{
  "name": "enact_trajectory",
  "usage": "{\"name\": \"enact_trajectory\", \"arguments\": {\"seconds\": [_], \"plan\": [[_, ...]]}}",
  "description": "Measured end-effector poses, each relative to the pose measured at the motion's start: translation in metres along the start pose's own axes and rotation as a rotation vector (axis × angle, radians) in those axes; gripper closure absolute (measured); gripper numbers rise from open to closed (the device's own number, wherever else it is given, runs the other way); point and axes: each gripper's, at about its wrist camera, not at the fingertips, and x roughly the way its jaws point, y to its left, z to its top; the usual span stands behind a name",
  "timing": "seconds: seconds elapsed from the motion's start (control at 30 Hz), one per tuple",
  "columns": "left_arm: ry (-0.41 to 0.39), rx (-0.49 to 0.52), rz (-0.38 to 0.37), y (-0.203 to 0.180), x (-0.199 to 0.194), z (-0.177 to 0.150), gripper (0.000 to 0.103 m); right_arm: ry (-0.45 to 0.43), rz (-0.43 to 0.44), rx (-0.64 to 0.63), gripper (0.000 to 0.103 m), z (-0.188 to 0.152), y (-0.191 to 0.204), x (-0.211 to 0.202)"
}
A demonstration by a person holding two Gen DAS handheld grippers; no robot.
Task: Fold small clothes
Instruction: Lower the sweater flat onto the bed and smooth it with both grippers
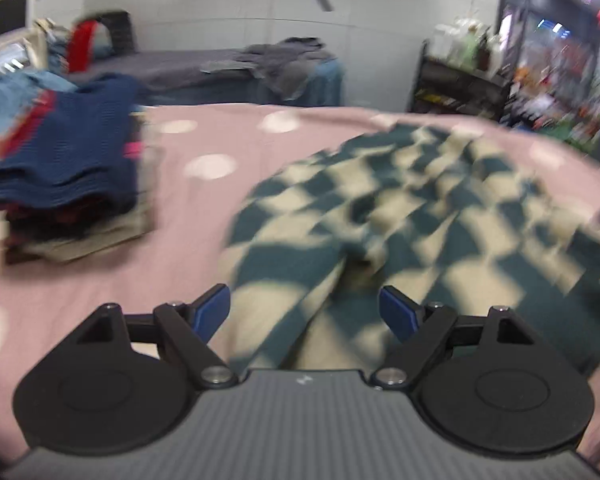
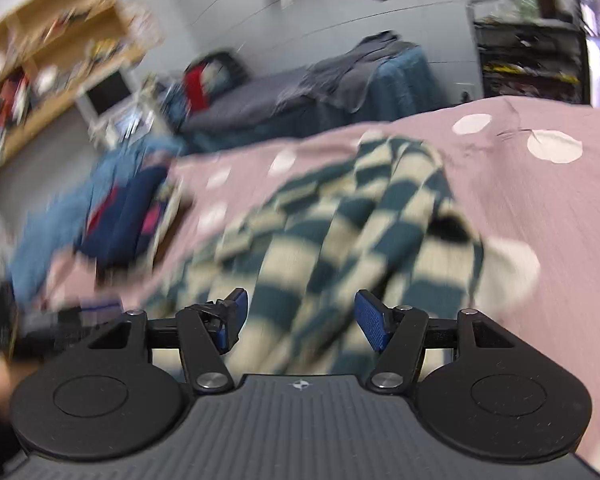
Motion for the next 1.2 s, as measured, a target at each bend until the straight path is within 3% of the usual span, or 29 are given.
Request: {"name": "enact_trajectory", "arguments": {"seconds": [0.03, 0.1, 0.17, 0.23, 0.27, 0.3, 0.33, 0.37, 0.4, 0.43, 0.53, 0.67, 0.77, 0.83, 0.87, 0.9, 0.93, 1.0, 1.07, 1.13, 1.2], "plan": [[-0.015, -0.003, 0.042, 0.006, -0.012, -0.009, 0.018, 0.011, -0.018, -0.072, 0.004, -0.010, 0.010, -0.006], [-0.027, -0.013, 0.109, 0.012, -0.018, -0.017, 0.000, 0.061, -0.030, -0.144, 0.006, -0.027, 0.028, -0.009], [0.027, -0.012, 0.150, 0.019, -0.016, -0.021, 0.000, 0.109, -0.070, -0.162, 0.006, -0.040, 0.036, -0.006], [0.072, -0.031, 0.117, 0.023, -0.005, -0.018, 0.007, 0.122, -0.113, -0.153, 0.006, -0.051, 0.037, 0.001], [0.077, -0.049, 0.086, 0.025, -0.001, -0.018, 0.027, 0.127, -0.140, -0.151, 0.006, -0.053, 0.038, 0.006], [0.092, -0.059, 0.062, 0.025, 0.002, -0.017, 0.057, 0.139, -0.158, -0.144, 0.006, -0.054, 0.039, 0.011], [0.111, -0.056, 0.042, 0.024, 0.004, -0.017, 0.070, 0.149, -0.157, -0.132, 0.007, -0.056, 0.038, 0.017], [0.116, -0.048, 0.032, 0.022, 0.011, -0.015, 0.089, 0.153, -0.151, -0.125, 0.017, -0.059, 0.039, 0.020], [0.111, -0.047, 0.029, 0.020, 0.016, -0.013, 0.094, 0.154, -0.158, -0.121, 0.067, -0.062, 0.039, 0.021], [0.104, -0.053, 0.025, 0.020, 0.017, -0.009, 0.095, 0.149, -0.159, -0.119, 0.090, -0.063, 0.038, 0.023], [0.023, -0.043, 0.065, 0.030, 0.009, 0.014, 0.099, 0.080, -0.164, -0.080, 0.088, -0.061, 0.032, 0.007], [-0.115, -0.030, 0.203, 0.070, -0.005, 0.068, 0.099, 0.007, -0.176, 0.008, 0.088, -0.052, 0.016, -0.024], [-0.185, -0.026, 0.303, 0.100, -0.007, 0.111, 0.098, -0.001, -0.200, 0.047, 0.088, -0.048, 0.003, -0.040], [-0.205, 0.001, 0.375, 0.110, 0.000, 0.129, 0.094, 0.021, -0.210, 0.073, 0.088, -0.051, -0.004, -0.040], [-0.200, 0.002, 0.391, 0.113, 0.006, 0.134, 0.085, 0.043, -0.215, 0.086, 0.087, -0.055, -0.007, -0.036], [-0.177, 0.000, 0.400, 0.114, 0.013, 0.137, 0.064, 0.050, -0.220, 0.109, 0.083, -0.059, -0.009, -0.032], [-0.144, -0.003, 0.386, 0.112, 0.017, 0.137, 0.054, 0.056, -0.215, 0.127, 0.076, -0.062, -0.009, -0.029], [-0.112, -0.015, 0.264, 0.101, 0.014, 0.125, 0.027, 0.057, -0.209, 0.108, 0.063, -0.066, -0.002, -0.027], [-0.087, -0.062, 0.161, 0.090, 0.002, 0.105, 0.014, 0.008, -0.265, 0.027, 0.061, -0.066, 0.012, -0.034], [-0.065, -0.139, 0.059, 0.079, -0.016, 0.074, 0.010, -0.056, -0.308, -0.101, 0.055, -0.064, 0.029, -0.044], [-0.021, -0.231, -0.064, 0.073, -0.032, 0.040, 0.010, -0.103, -0.263, -0.202, 0.046, -0.060, 0.038, -0.053]]}}
